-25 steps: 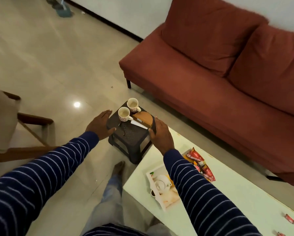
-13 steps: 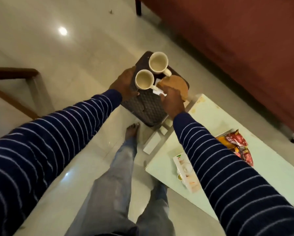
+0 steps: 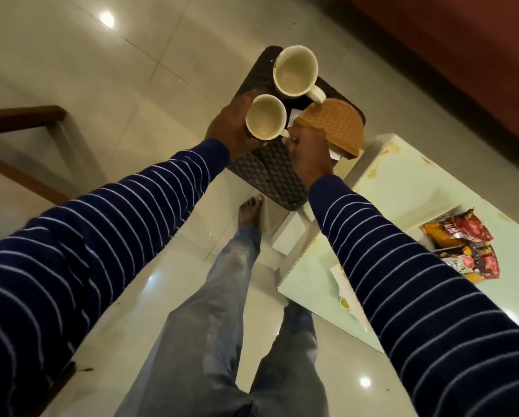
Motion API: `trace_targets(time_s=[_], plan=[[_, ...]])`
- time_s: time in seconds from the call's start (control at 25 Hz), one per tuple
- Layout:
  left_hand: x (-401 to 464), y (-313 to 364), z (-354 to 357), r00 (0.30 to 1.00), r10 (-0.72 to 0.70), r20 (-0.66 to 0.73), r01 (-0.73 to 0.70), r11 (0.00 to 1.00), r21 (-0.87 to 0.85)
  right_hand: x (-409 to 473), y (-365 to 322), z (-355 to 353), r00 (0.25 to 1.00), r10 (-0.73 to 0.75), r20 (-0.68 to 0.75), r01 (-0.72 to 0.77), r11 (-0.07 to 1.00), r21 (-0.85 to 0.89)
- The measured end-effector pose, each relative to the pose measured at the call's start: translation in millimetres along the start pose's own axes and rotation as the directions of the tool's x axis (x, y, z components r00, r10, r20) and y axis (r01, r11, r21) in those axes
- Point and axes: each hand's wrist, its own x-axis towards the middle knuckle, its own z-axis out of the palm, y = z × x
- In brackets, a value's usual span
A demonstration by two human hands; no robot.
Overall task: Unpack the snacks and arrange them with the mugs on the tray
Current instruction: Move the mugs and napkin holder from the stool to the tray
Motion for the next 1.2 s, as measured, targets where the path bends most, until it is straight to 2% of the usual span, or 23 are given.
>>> trace_targets(time_s=[0.12, 0.24, 0.32, 0.44, 0.6, 0.88, 1.04, 1.2], plan=[[-17, 8, -1, 0.991, 0.102, -0.083, -0.104, 0.994, -0.021, -25, 1, -7, 1.0, -0.013, -0.011, 0.014, 0.997, 0.074], [-50, 34, 11, 0.965, 0.23, -0.123, -0.235, 0.972, -0.026, -72, 14, -19, 0.996, -0.013, -0.087, 0.024, 0.992, 0.125], [-73, 57, 31, 0.96, 0.267, -0.083, -0.268, 0.963, -0.004, -111, 35, -25, 0.991, 0.029, -0.131, -0.009, 0.989, 0.15], [-104, 91, 72, 0.954, 0.296, 0.047, -0.295, 0.955, -0.029, -169, 77, -33, 0.974, 0.139, -0.176, -0.107, 0.978, 0.177], [-145, 135, 149, 0.937, 0.304, 0.173, -0.292, 0.952, -0.092, -246, 146, -52, 0.94, 0.26, -0.22, -0.216, 0.954, 0.208], [-197, 175, 268, 0.913, 0.294, 0.283, -0.279, 0.956, -0.091, -332, 257, -54, 0.891, 0.4, -0.214, -0.334, 0.898, 0.286], [-212, 177, 307, 0.9, 0.273, 0.34, -0.276, 0.96, -0.039, -354, 297, -38, 0.872, 0.447, -0.202, -0.377, 0.874, 0.306], [-217, 168, 325, 0.897, 0.254, 0.362, -0.278, 0.96, 0.017, -357, 320, -19, 0.883, 0.429, -0.188, -0.367, 0.883, 0.291]])
